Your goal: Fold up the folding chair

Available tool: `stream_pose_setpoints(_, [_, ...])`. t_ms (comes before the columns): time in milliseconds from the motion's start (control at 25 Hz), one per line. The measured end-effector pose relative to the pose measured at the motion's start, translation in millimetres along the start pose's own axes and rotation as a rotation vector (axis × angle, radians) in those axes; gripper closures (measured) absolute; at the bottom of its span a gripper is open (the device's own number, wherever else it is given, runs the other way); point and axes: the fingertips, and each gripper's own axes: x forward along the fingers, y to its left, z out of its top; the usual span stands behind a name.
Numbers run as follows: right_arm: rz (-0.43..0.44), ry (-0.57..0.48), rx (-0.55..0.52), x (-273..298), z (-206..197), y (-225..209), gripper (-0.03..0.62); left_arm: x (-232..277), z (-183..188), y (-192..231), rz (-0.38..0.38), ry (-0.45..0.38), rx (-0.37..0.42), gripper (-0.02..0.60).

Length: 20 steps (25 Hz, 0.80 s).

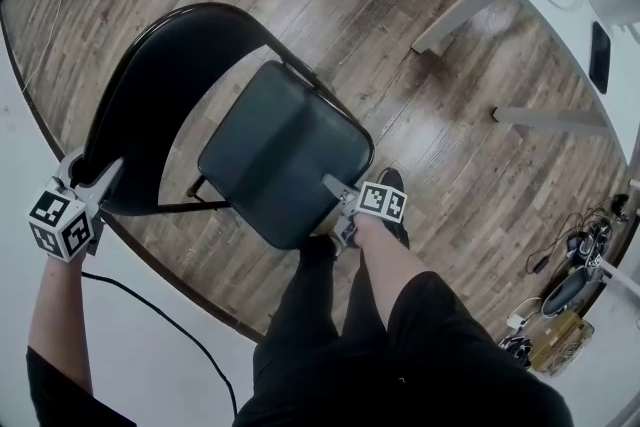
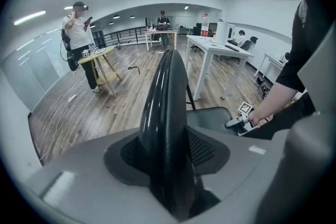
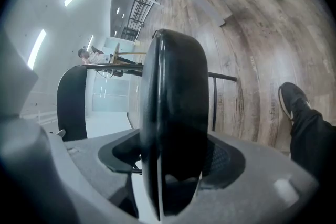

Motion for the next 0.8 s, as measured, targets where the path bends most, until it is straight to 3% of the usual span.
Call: stream_pose_setpoints(800, [-0.016, 0.003, -0.004, -12.0, -0.2, 20.8, 0.301, -18.1, 9.2, -30.3, 0.017, -0.030, -0.017, 0.400])
